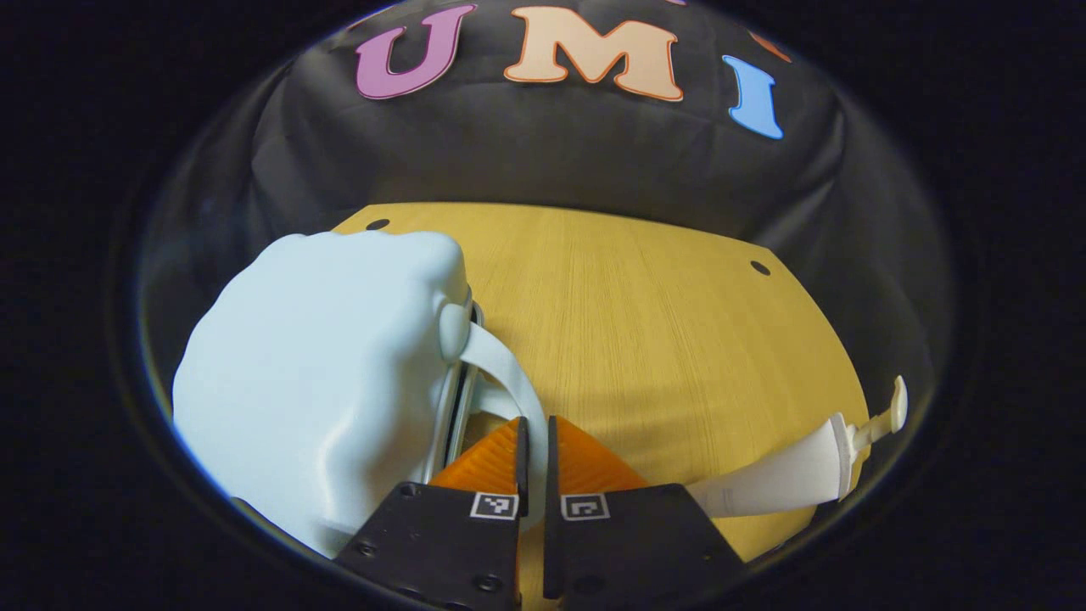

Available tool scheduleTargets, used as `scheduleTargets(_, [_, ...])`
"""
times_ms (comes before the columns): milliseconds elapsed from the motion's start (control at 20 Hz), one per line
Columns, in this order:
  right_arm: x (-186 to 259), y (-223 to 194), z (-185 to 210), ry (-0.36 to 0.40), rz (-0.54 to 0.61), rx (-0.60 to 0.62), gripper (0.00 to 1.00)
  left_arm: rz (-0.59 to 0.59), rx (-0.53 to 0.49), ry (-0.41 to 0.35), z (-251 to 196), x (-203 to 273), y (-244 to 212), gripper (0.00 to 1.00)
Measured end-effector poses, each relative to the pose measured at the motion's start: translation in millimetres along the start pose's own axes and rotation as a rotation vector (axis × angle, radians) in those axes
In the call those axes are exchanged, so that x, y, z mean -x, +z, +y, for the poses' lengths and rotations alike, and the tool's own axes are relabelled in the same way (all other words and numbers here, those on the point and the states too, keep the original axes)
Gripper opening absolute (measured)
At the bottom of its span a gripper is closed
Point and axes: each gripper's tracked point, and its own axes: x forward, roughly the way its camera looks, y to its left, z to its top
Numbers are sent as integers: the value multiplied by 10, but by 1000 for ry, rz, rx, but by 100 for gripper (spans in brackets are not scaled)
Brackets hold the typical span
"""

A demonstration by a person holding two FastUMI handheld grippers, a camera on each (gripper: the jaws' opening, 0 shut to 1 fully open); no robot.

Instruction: First open the suitcase, pack the skin care products into it, and then close the suitcase.

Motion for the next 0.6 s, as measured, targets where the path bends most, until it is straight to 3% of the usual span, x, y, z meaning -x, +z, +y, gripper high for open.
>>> scheduleTargets(100, [9, -13, 2, 1, 0, -5, 96, 15, -10, -8, 6, -2, -15, 0])
scheduleTargets(600, [-7, -19, 134, 41, -16, -38, 96, -85, -78, -40, -10, 414, 432, 0])
